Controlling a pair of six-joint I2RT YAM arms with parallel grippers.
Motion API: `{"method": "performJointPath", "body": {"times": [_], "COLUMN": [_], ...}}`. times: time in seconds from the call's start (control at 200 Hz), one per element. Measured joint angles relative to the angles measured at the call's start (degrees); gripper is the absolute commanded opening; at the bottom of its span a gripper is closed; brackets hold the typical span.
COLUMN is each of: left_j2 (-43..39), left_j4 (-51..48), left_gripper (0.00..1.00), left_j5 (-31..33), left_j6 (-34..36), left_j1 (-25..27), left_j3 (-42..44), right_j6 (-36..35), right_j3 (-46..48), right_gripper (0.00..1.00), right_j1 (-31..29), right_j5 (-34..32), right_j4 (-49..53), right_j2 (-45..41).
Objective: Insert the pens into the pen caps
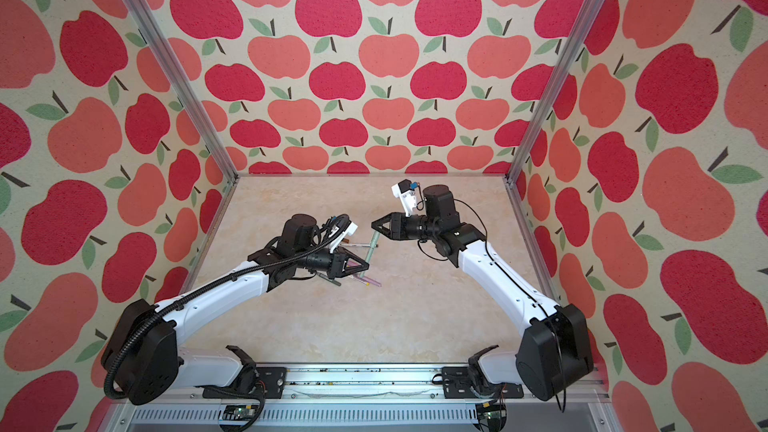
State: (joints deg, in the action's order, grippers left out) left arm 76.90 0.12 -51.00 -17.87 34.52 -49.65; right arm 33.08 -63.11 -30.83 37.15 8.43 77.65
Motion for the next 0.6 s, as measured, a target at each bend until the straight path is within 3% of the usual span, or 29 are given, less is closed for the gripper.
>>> {"method": "performJointPath", "body": {"times": [0.39, 0.595], "left_j2": [0.0, 0.0], "left_j4": [0.9, 2.8], "left_gripper": [0.0, 0.0], "left_j5": [1.2, 2.1], "left_j6": [-0.4, -0.7], "left_j1": [0.0, 0.0], "left_j3": [0.0, 0.2], "right_j6": [0.3, 0.4], "right_j3": [0.0, 0.0], "right_gripper": [0.12, 0.11], "right_j1": [-0.5, -0.6], "right_j5": [0.1, 0.2], "right_j4": [0.0, -1.7], "right_j2": [0.3, 0.3]}}
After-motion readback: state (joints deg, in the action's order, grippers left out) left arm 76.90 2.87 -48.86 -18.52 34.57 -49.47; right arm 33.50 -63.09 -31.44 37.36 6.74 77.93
